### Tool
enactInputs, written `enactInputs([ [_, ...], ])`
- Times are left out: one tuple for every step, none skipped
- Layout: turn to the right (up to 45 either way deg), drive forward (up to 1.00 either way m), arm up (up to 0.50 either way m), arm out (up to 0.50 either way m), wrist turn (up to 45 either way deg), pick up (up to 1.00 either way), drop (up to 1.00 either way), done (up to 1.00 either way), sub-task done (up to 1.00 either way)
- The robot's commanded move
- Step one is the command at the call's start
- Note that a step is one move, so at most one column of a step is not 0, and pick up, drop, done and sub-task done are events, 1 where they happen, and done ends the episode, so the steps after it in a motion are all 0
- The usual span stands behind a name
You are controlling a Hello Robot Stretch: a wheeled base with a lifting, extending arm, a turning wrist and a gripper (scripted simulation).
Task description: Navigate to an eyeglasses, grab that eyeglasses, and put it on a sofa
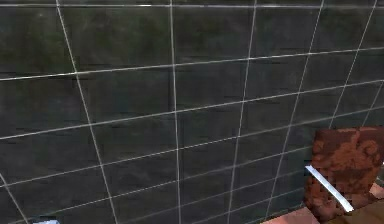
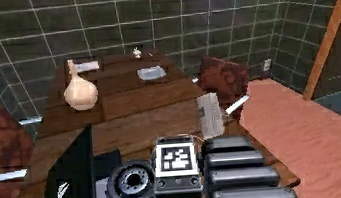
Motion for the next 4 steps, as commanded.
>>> enactInputs([
  [27.0,0.0,0.0,0.0,0.0,0.0,0.0,0.0,0.0],
  [-21.0,0.0,0.0,0.0,0.0,0.0,0.0,0.0,0.0],
  [12.0,0.0,0.0,0.0,0.0,0.0,0.0,0.0,0.0],
  [-42.0,0.0,0.0,0.0,0.0,0.0,0.0,0.0,0.0],
])
